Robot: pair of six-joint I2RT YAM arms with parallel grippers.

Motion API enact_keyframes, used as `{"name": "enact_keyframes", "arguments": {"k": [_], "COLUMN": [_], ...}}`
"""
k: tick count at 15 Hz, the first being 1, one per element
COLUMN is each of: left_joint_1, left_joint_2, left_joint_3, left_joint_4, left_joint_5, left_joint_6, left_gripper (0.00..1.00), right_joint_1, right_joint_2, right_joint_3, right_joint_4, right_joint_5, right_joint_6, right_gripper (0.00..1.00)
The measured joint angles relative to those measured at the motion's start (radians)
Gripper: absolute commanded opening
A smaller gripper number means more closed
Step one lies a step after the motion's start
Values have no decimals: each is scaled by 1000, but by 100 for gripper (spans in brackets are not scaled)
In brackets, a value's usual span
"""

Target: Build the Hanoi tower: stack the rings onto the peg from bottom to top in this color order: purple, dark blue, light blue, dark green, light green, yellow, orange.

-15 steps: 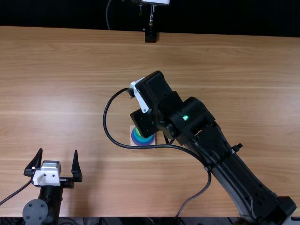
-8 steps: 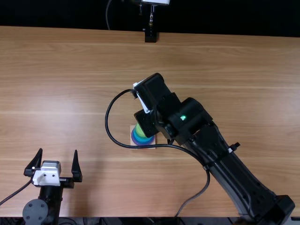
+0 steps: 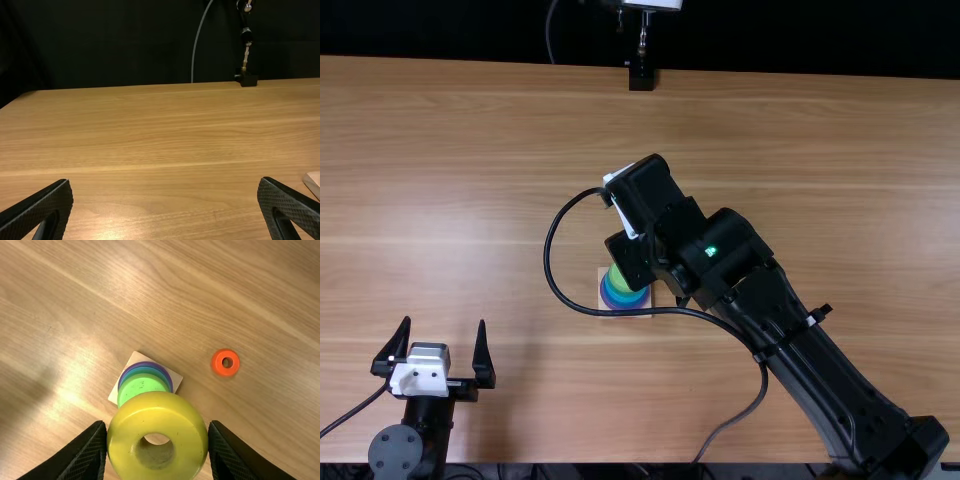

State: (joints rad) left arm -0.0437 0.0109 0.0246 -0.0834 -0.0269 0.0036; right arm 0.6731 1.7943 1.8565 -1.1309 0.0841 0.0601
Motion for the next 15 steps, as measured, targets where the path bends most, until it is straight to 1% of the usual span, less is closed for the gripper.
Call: {"name": "enact_keyframes", "arguments": {"k": [4, 15], "left_joint_1": [0, 0], "left_joint_2": [0, 0], "left_joint_3": [0, 0], "left_joint_4": [0, 0], "left_joint_5": [0, 0], "left_joint_6": [0, 0], "left_gripper": [100, 100], "right_joint_1": [0, 0], "right_joint_2": [36, 36], "right_joint_3": [0, 0], "right_joint_4": [3, 2], "right_joint_5": [2, 2], "right_joint_6": [1, 2], "right_gripper": [0, 0]}}
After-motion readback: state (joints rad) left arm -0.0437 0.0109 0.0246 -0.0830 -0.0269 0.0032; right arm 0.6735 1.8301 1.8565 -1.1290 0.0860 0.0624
